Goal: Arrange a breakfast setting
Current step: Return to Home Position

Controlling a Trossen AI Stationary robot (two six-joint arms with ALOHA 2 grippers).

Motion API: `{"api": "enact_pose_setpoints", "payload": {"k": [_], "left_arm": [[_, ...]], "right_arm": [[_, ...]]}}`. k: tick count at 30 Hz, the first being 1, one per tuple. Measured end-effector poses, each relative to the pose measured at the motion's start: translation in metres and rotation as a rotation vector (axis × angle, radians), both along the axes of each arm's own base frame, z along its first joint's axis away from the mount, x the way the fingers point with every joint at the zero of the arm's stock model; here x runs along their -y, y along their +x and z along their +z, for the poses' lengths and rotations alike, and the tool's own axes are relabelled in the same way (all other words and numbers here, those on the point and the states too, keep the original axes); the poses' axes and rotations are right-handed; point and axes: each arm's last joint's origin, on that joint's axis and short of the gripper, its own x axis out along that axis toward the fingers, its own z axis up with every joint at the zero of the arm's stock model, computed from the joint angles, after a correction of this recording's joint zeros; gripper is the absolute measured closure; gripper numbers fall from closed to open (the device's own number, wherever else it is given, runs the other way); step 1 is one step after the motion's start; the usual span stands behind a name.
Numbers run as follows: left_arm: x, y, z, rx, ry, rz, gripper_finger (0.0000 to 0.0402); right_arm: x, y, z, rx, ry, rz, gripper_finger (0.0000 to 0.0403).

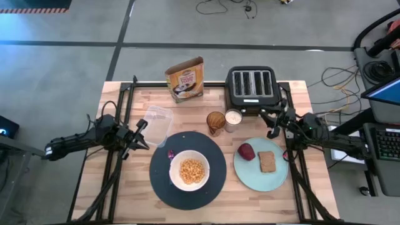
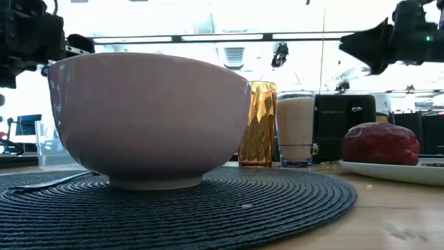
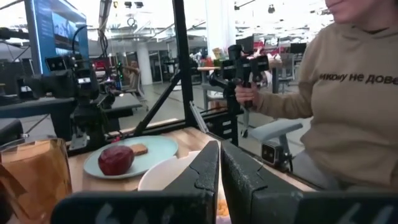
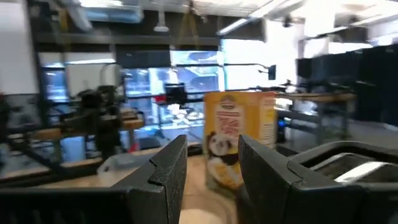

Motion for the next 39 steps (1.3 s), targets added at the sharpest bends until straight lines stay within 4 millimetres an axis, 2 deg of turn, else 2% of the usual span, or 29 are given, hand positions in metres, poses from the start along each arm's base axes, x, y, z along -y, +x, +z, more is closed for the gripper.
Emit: {"api": "enact_pose_setpoints", "payload": {"k": [3,12,18,21,25,32,36,39], "left_arm": [[0.0,0.0,0.0,0.002,0.006,0.001,0.0402],[0.0,0.0,0.0,0.024,0.047,-0.013,0.0402],[0.001,0.0,0.0,0.041,0.078,-0.012,0.0402],[0.001,0.0,-0.004,-0.029,0.012,-0.043,0.0402],[0.003,-0.001,-0.007,-0.08,-0.016,-0.104,0.0402],[-0.001,0.002,-0.007,-0.082,-0.036,0.032,0.0402],[-0.003,0.005,-0.009,-0.118,-0.069,0.089,0.0402],[-0.004,0.006,-0.01,-0.138,-0.073,0.11,0.0402]], "right_arm": [[-0.002,0.002,-0.014,0.004,-0.008,0.079,0.0273],[-0.006,0.003,-0.015,-0.02,-0.035,0.231,0.0316],[-0.007,0.003,-0.015,-0.018,-0.05,0.238,0.0346],[-0.008,0.001,-0.015,-0.021,-0.084,0.251,0.0354],[-0.007,0.002,-0.023,-0.109,-0.091,0.244,0.0359],[-0.01,0.001,-0.021,-0.133,-0.114,0.331,0.036],[-0.01,-0.002,-0.01,-0.094,-0.185,0.285,0.036],[-0.01,-0.002,-0.008,-0.063,-0.222,0.259,0.036]]}}
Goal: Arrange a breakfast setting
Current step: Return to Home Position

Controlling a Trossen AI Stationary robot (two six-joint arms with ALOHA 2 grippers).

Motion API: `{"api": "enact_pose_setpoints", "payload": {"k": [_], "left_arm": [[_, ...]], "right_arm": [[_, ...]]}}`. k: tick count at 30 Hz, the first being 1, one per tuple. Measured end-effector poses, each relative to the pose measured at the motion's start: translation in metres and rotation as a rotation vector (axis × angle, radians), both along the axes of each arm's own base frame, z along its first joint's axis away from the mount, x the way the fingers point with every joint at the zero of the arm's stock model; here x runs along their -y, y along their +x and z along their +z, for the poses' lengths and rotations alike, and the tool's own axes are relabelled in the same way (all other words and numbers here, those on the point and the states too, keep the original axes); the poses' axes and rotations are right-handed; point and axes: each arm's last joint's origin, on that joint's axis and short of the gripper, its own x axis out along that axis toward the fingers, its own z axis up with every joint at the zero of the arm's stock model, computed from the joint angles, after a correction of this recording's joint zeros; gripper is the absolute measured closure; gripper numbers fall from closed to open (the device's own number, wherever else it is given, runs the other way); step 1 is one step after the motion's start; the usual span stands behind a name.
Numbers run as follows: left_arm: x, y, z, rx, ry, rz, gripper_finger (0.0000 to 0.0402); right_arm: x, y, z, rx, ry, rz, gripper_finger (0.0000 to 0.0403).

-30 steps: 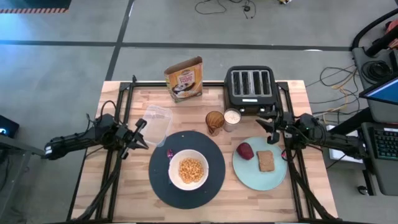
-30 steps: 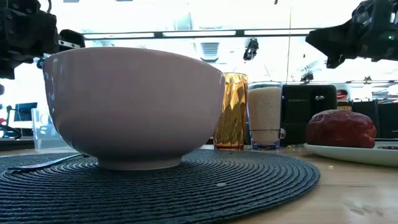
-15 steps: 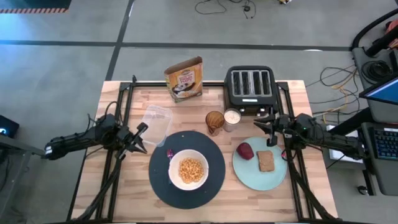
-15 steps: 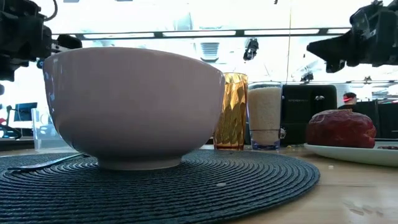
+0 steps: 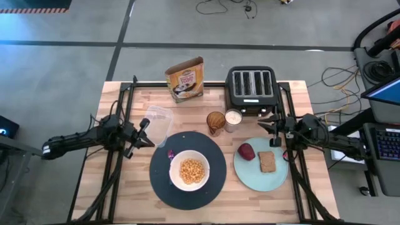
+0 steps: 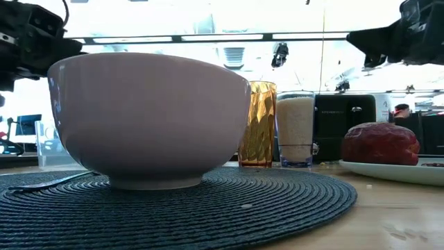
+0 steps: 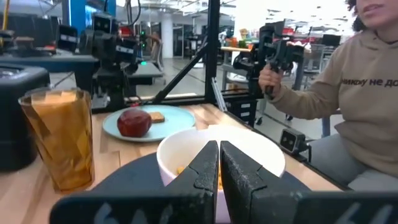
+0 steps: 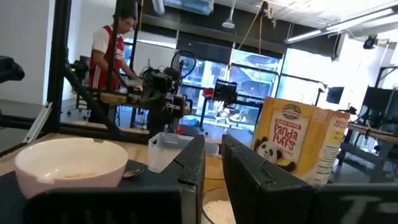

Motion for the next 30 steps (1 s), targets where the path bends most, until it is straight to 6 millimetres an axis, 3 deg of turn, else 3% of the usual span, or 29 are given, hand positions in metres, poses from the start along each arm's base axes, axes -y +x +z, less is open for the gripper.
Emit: {"api": "enact_pose_setpoints", "payload": {"k": [17,24,30], "left_arm": [[-0.001,0.005,-0.002,-0.069,-0.06,0.007,0.0402],[-0.001,0.002,0.009,0.062,-0.014,0.002,0.0402],[-0.001,0.002,0.008,0.086,0.035,0.009,0.0402]], "right_arm": [[0.001,0.0,-0.001,0.031,-0.087,-0.04,0.036],[-0.003,-0.006,0.016,0.214,-0.104,0.018,0.036],[0.001,-0.004,0.012,0.178,-0.063,-0.09,0.036]]}}
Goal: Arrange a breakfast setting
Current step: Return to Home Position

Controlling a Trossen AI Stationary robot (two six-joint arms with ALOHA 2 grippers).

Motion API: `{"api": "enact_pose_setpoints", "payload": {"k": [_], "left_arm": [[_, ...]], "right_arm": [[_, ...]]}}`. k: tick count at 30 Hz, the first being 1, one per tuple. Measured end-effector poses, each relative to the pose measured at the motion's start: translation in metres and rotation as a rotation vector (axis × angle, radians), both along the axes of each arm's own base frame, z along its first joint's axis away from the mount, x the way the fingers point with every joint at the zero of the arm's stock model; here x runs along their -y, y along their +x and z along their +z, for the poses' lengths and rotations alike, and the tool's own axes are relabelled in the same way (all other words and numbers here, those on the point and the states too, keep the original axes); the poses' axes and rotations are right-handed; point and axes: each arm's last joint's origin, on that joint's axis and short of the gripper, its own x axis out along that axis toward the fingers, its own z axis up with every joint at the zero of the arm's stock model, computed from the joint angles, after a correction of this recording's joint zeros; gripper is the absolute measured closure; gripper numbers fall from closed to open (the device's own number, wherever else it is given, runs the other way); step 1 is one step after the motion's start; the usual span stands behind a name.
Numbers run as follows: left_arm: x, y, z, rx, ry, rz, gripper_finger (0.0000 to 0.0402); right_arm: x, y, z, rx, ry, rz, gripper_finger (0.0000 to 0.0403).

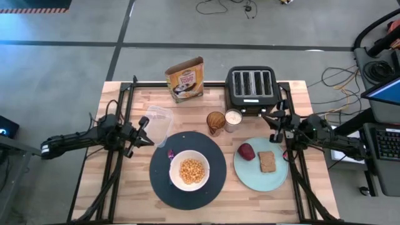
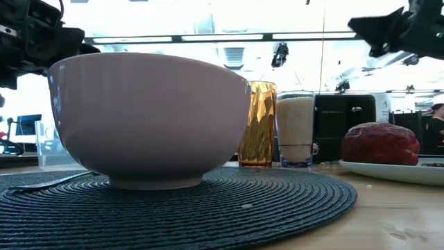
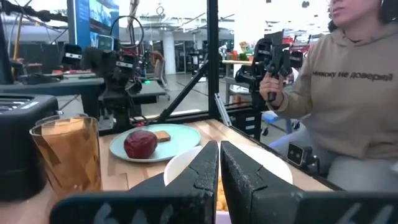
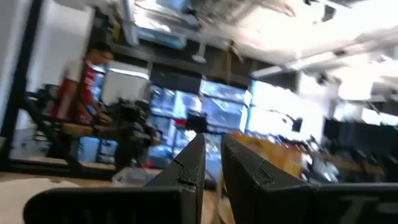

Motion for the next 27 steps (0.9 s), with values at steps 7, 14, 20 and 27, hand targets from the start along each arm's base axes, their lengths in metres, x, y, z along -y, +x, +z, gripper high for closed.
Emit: {"api": "enact_pose_setpoints", "payload": {"k": [7,14,20,27], "left_arm": [[0.0,0.0,0.001,-0.006,-0.012,-0.001,0.0402],[0.0,0.0,0.002,-0.005,-0.012,-0.001,0.0402],[0.0,0.0,0.002,-0.004,-0.012,-0.001,0.0402],[0.0,0.0,0.002,-0.004,-0.012,-0.001,0.0402]], "right_arm": [[0.004,0.004,-0.012,-0.113,0.114,-0.085,0.036],[0.005,0.006,-0.023,-0.201,0.149,-0.076,0.036],[-0.002,0.006,-0.02,-0.18,0.105,0.158,0.036],[0.004,0.01,-0.039,-0.298,0.475,0.027,0.036]]}}
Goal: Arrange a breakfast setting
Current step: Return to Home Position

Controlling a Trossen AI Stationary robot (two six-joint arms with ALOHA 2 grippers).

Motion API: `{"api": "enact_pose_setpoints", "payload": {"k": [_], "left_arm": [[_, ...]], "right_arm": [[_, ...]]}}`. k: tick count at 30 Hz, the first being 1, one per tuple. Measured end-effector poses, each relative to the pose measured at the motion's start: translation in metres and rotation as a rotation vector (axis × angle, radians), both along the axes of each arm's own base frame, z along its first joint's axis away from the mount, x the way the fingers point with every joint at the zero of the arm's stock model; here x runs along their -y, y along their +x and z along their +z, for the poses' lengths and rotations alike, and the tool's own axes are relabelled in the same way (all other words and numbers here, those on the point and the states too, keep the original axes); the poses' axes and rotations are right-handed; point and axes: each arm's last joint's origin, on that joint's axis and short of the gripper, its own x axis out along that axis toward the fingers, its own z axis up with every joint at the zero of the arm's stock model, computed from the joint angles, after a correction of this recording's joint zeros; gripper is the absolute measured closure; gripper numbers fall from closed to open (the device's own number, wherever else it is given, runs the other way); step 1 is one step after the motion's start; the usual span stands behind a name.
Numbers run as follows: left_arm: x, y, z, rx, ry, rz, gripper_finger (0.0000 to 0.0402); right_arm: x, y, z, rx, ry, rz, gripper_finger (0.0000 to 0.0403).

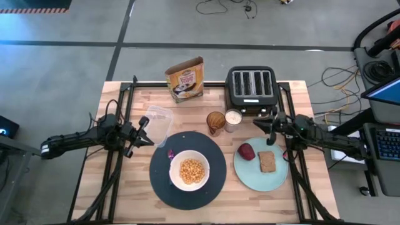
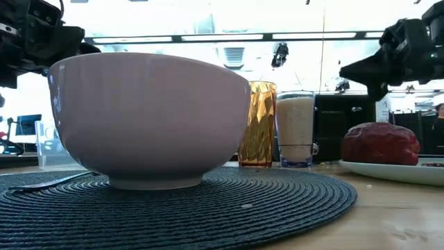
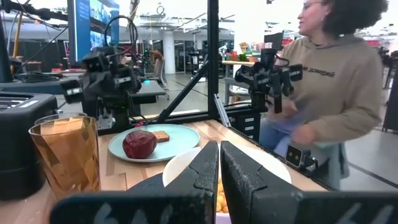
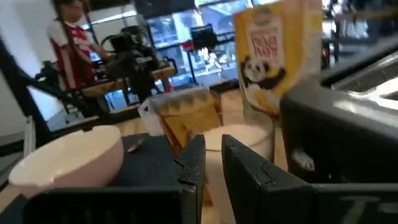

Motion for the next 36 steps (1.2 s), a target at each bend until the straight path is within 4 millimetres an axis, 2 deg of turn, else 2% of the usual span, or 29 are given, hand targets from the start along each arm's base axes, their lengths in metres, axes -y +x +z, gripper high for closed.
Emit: {"api": "enact_pose_setpoints", "payload": {"k": [6,36], "left_arm": [[0.0,0.0,0.0001,0.0,0.0,0.0,0.0402],[0.0,0.0,0.0001,0.0,0.0,0.0,0.0402]], "right_arm": [[0.0012,0.0022,-0.0051,-0.037,0.152,-0.024,0.036],[0.0014,0.0027,-0.0057,-0.052,0.146,-0.025,0.036]]}}
